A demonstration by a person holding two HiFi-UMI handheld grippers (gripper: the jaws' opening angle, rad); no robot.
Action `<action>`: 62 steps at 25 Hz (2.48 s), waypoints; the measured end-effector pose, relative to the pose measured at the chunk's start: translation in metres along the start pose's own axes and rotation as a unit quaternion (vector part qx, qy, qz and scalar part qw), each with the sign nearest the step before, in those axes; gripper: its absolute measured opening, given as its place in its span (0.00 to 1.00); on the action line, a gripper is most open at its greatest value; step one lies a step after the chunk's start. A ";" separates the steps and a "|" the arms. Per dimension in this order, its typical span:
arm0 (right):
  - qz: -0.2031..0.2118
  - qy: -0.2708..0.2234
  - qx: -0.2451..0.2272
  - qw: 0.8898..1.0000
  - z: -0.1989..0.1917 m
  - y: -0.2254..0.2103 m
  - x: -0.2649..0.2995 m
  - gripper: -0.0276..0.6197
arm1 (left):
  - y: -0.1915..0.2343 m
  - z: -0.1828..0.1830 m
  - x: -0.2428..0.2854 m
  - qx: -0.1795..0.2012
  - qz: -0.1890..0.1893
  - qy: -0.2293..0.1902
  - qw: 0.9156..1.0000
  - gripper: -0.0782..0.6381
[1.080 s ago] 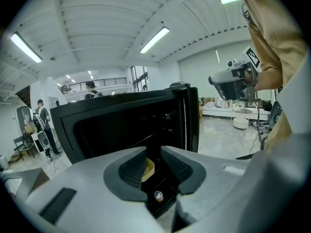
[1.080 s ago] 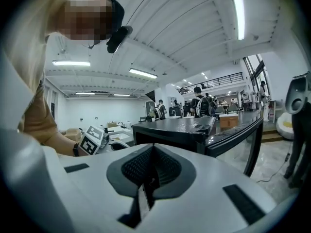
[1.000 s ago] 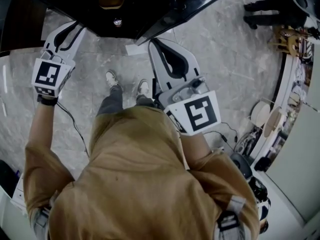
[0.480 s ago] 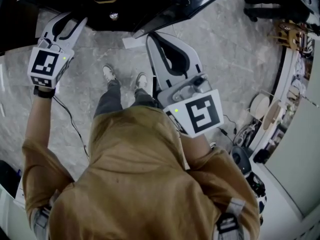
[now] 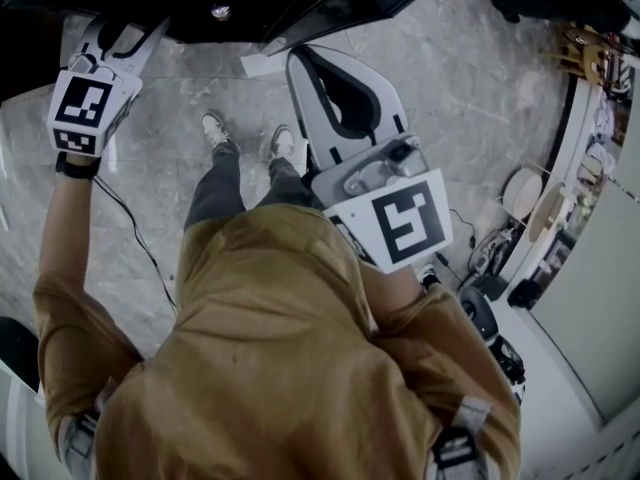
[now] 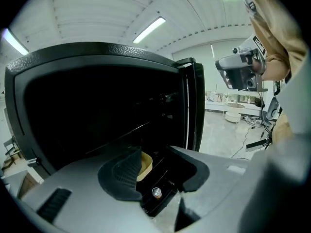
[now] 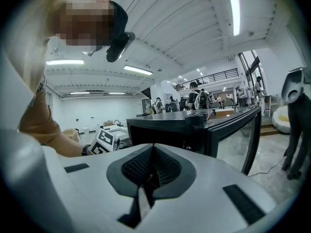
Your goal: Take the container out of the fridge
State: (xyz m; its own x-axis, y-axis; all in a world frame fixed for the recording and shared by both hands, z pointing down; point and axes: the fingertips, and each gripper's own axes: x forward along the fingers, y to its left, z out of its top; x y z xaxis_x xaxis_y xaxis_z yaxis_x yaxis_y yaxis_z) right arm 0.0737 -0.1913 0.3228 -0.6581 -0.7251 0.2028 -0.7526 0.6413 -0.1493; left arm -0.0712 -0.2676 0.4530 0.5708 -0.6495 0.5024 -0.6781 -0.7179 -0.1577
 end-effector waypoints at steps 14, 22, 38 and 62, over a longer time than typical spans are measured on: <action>-0.008 0.015 0.012 1.000 0.005 -0.015 0.005 0.04 | 0.008 0.002 0.041 0.008 -0.023 0.027 0.999 0.34; -0.008 0.025 0.019 0.999 -0.012 -0.018 0.016 0.04 | 0.016 -0.013 0.071 0.019 -0.030 0.036 0.999 0.35; -0.003 0.047 0.031 0.998 0.007 -0.016 0.032 0.04 | 0.034 -0.013 0.106 0.070 -0.064 0.082 0.992 0.36; 0.024 0.077 0.009 0.997 -0.008 -0.002 0.043 0.04 | 0.034 -0.038 0.147 0.198 -0.089 0.168 0.962 0.36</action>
State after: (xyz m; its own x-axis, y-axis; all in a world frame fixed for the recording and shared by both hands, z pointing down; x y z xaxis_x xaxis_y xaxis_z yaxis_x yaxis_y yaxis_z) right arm 0.0469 -0.2216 0.3399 -0.6831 -0.6454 0.3418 -0.7215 0.6688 -0.1791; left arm -0.0279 -0.3779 0.5533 0.4340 -0.4381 0.7872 -0.3161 -0.8923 -0.3223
